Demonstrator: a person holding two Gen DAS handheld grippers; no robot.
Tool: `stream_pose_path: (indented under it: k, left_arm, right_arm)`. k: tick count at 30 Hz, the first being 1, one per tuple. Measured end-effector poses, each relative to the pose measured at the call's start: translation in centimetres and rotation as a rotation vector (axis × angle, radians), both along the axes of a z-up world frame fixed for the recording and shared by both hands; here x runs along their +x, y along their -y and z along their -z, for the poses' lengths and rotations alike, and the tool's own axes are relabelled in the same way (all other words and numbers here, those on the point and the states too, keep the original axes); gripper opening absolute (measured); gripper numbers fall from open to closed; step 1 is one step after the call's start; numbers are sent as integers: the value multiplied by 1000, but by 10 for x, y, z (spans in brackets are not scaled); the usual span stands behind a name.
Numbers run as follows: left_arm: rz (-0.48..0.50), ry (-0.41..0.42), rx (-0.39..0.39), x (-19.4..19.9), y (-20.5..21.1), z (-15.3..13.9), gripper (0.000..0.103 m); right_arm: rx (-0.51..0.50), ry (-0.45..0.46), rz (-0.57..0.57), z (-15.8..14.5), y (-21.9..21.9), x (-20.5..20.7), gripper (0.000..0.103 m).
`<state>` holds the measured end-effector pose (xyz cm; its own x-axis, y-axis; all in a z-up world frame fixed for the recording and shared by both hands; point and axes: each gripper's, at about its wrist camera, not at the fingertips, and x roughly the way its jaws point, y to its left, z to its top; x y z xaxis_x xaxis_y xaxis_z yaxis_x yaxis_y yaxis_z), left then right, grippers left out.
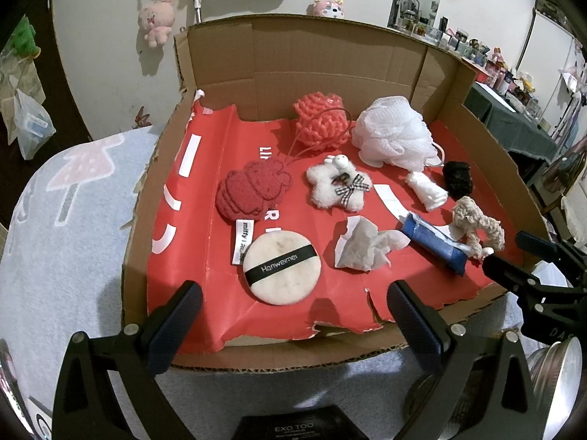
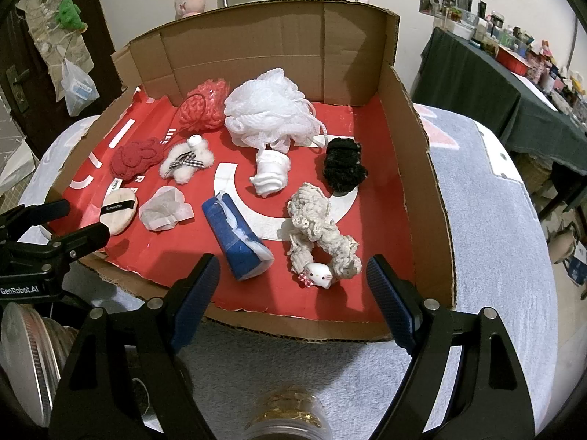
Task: Organize soft objects
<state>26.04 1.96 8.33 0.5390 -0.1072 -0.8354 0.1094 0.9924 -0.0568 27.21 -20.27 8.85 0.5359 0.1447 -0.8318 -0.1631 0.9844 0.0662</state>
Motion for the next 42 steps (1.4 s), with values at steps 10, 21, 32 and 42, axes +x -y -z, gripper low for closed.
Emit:
stream_pose_path:
  k: [10,21,32,42]
  left_arm:
    - [-27,70,-5,-12,-4,-15,103]
    - [-16,312,7,-93,0,-69,103]
    - [-43,379,-26,-170,6,-35,103]
    - [-55,243,-6,-174,16,36,103]
  right_arm:
    - [14,20,-5,-11,0,-4,82]
    - [-17,228,18,-73,9,-65,82]
    - [-24,354,-17,-63,4,-162,97]
    - [5,180,13,23,4,-167,97]
